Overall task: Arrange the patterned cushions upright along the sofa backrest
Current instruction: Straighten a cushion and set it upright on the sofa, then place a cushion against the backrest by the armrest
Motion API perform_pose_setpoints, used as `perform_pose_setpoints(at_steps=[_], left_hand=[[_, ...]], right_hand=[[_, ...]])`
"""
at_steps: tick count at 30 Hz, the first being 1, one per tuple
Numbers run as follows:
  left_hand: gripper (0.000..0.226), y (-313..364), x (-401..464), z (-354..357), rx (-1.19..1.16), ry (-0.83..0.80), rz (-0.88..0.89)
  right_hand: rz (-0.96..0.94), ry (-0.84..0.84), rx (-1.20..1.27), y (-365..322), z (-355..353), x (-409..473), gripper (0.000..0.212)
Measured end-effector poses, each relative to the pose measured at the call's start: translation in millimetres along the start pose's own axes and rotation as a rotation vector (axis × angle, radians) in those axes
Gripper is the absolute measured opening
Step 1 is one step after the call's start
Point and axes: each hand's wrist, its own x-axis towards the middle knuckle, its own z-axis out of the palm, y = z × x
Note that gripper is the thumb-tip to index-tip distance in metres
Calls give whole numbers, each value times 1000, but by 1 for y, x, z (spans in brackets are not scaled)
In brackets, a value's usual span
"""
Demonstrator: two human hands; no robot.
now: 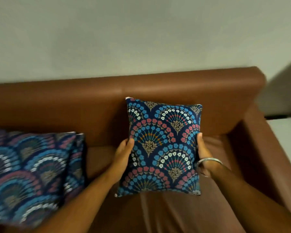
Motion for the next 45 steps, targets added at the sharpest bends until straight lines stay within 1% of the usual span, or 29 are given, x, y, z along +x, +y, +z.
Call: perform_pose_setpoints(at_steps=[3,5,7,8,9,11,13,16,17,18,19,20,21,22,24,26,28,30,32,34,35,36,38,39,40,41,43,45], left_hand=[[106,-31,52,108,-59,-83,-73],[99,-44,83,169,-112,-160,-138],[85,-54,111,221,-156,-247,-159],[82,-59,123,245,-161,-282,-158],[84,-64,134,268,-156,-304,-152],[99,-69,155,308,-123,-309,-121],[108,-69,171,332,-102,-266,-101],[96,-75,177,332,-96,-235,-71],[91,-77,173,325,-80,-239,-69],[88,-77,167,315,-54,-246,-71],[87,-74,160,303,-24,-248,-69],[87,-70,151,289,16,-240,-57],[87,-65,141,269,69,-220,-38],[88,-60,128,242,128,-190,-18],[86,-52,95,169,245,-100,35],[82,-45,57,72,383,27,65],[79,-39,18,-40,558,192,88],[75,-33,-22,-154,732,379,95],[74,-29,-56,-257,835,562,70],[74,-29,-77,-347,888,726,-12],[74,-29,-82,-385,885,774,-64],[72,-31,-82,-419,850,778,-104],[72,-33,-77,-471,640,716,-149],[79,-35,-71,-488,528,691,-198],[84,-38,-65,-501,437,654,-248],[86,-40,-57,-508,360,604,-274],[81,-43,-46,-509,238,541,-247],[73,-38,-46,-498,200,580,-167]], right_hand=[[-82,187,45,-33,-96,47,114],[-151,272,76,-56,-146,77,118],[-183,342,96,-76,-184,101,111],[-188,356,103,-82,-200,111,105],[-189,364,106,-86,-215,119,97],[-201,384,138,-87,-237,133,78],[-211,385,195,-81,-252,145,75],[-289,341,237,-69,-245,146,74],[-342,357,241,-62,-238,142,71],[-407,417,222,-50,-230,134,69],[-465,502,145,-36,-217,123,70],[-491,582,4,-18,-201,110,73],[-488,610,-127,2,-179,96,76],[-482,585,-215,25,-152,83,75],[-507,424,-368,70,-81,60,69],[-484,195,-484,104,3,38,67],[-436,-36,-523,128,93,20,65],[-385,-213,-536,142,182,5,63],[-342,-307,-541,153,264,-8,62],[-269,-345,-563,166,334,-14,67],[-223,-358,-576,172,364,-14,69],[-174,-368,-577,178,391,-12,71],[-60,-334,-528,188,431,-6,83],[16,-290,-510,192,444,-3,89],[95,-257,-514,196,452,1,93],[166,-246,-521,200,457,2,93],[260,-268,-454,201,457,-7,91],[303,-317,-294,197,447,-28,89]])
